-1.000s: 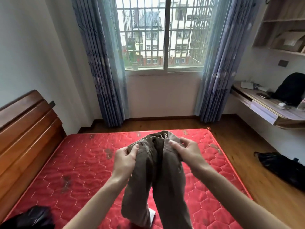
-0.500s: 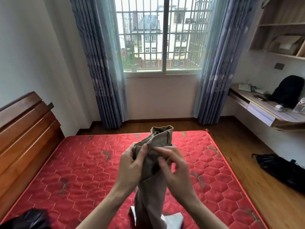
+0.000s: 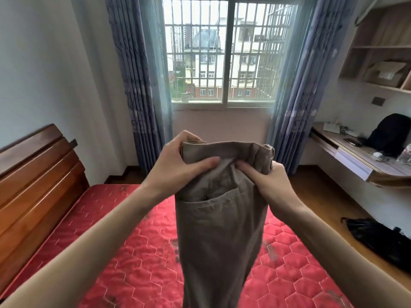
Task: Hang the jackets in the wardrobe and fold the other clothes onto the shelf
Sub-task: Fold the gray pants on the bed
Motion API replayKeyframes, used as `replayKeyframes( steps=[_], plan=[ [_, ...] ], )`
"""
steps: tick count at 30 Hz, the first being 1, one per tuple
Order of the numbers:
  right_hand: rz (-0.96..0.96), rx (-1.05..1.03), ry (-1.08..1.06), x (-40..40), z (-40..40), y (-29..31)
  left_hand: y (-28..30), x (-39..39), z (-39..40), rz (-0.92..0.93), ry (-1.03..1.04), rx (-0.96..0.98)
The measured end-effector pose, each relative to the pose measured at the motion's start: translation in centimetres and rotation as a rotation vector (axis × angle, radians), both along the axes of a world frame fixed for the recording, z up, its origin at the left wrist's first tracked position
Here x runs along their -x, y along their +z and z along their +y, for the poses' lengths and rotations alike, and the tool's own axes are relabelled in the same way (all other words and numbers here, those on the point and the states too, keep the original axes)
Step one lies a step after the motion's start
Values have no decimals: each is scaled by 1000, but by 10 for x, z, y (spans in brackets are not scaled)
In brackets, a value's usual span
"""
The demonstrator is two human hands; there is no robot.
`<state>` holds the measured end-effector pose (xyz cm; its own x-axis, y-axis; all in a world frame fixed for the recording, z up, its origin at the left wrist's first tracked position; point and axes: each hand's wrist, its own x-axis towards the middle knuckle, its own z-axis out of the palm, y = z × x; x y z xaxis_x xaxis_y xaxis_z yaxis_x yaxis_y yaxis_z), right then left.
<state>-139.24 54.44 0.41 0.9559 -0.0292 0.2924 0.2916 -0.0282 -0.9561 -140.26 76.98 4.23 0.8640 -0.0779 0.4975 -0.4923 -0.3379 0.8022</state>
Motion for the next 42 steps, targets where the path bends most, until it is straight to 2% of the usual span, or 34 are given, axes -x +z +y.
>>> replayKeyframes(
  steps=[4, 9, 12, 15, 17, 19, 21, 26, 29, 32, 35, 37, 39, 42],
  plan=[
    [28, 143, 256, 5, -20, 47, 40, -7, 18, 35, -175, -13],
    [-177, 454, 372, -15, -28, 110, 72, -34, 38, 252, -413, -20],
    [-150, 709, 453, -46, -19, 127, 77, -72, 49, 393, -480, -159],
    [40, 784, 501, -106, -11, 123, 78, -123, 57, 513, -436, -391],
    [56, 873, 524, -152, -5, 119, 80, -158, 60, 505, -366, -500],
    [-61, 981, 456, -206, 3, 117, 82, -192, 59, 424, -252, -492],
    [-219, 1036, 285, -260, 13, 124, 90, -229, 61, 252, -59, -478],
    [-479, 939, -105, -339, 44, 186, 147, -294, 65, -220, 443, -688],
    [-648, 884, -219, -351, 53, 216, 188, -307, 68, -397, 486, -773],
    [-750, 833, -250, -348, 46, 218, 202, -303, 75, -525, 453, -891],
    [-799, 865, -252, -327, 36, 187, 174, -292, 81, -592, 403, -956],
    [-817, 911, -226, -309, 26, 148, 132, -278, 82, -597, 350, -956],
    [-811, 965, -164, -287, 13, 98, 77, -259, 80, -600, 283, -936],
    [-776, 1102, 17, -242, -7, -2, -36, -216, 73, -524, 203, -866]
  ],
)
